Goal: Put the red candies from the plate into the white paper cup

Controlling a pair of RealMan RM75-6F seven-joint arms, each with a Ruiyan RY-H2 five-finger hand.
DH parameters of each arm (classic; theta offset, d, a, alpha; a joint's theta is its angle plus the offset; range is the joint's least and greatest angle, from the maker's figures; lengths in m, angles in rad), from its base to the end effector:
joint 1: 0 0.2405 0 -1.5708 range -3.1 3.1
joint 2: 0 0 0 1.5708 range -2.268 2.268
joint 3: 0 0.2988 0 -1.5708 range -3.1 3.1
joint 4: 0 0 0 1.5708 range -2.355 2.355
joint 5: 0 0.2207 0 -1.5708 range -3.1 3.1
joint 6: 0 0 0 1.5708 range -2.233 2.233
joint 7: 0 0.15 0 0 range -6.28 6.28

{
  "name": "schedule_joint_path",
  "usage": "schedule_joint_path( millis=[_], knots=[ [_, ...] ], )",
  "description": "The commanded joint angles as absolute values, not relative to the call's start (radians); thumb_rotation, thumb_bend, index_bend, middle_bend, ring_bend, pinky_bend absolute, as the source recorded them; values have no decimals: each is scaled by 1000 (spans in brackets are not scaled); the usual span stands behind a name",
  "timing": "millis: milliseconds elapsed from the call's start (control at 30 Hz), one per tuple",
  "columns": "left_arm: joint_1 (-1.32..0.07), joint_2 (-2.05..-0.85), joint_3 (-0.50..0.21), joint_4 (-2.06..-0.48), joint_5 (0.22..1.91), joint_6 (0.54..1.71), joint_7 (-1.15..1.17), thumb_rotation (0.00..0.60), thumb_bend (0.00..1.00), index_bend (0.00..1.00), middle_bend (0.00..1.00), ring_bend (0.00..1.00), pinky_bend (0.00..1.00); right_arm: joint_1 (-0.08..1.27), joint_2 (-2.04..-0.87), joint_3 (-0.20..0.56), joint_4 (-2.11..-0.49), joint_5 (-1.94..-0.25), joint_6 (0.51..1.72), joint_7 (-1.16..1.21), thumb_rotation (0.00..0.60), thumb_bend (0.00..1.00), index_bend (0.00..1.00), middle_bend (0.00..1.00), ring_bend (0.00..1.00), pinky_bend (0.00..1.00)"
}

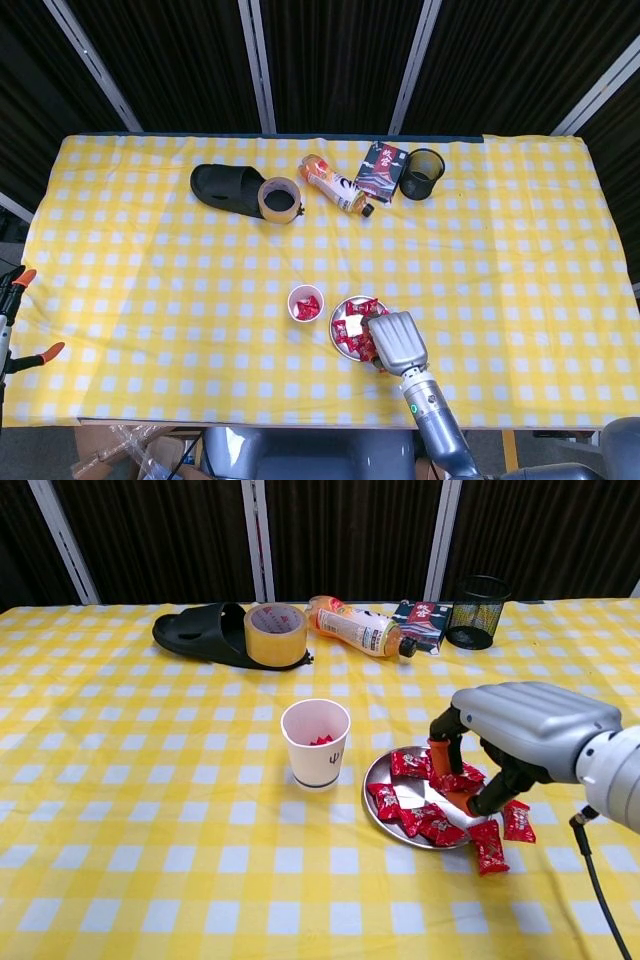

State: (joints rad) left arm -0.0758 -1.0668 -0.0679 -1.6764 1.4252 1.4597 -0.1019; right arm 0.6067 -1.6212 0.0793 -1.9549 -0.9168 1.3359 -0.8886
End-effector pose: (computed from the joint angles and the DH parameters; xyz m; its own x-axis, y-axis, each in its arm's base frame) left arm -0.3551 0.1908 0.1837 0.2794 0.0071 0.9602 0.9578 0.0690 -0.2792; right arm -0.1453 -0.2674 -0.0338 0.4786 -0.3083 0.8221 -0.8728 -0.2689 0.4073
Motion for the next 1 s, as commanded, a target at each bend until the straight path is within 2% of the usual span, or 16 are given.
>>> schedule_joint_path(
  millis=[33,267,533,1000],
  knots=[
    [-76,-1066,-67,-1677,1425,1458,-102,600,40,0,0,0,0,625,-1603,114,-1995,-925,1350,-911,600,473,579,492,829,830],
    [-78,-1063,-68,-1679,1421,1451,-111,600,40,0,0,0,0,687,-1599,213,-2063,-904,1347,-948,600,473,579,492,829,830],
    [-81,-1055,-68,-1684,1409,1434,-125,600,40,0,0,0,0,773,-1651,291,-2033,-821,1319,-980,600,473,580,492,829,830],
    [-91,-1034,-68,-1694,1393,1397,-165,600,39,0,0,0,0,892,-1740,341,-1879,-682,1267,-981,600,473,579,492,829,830]
  ],
)
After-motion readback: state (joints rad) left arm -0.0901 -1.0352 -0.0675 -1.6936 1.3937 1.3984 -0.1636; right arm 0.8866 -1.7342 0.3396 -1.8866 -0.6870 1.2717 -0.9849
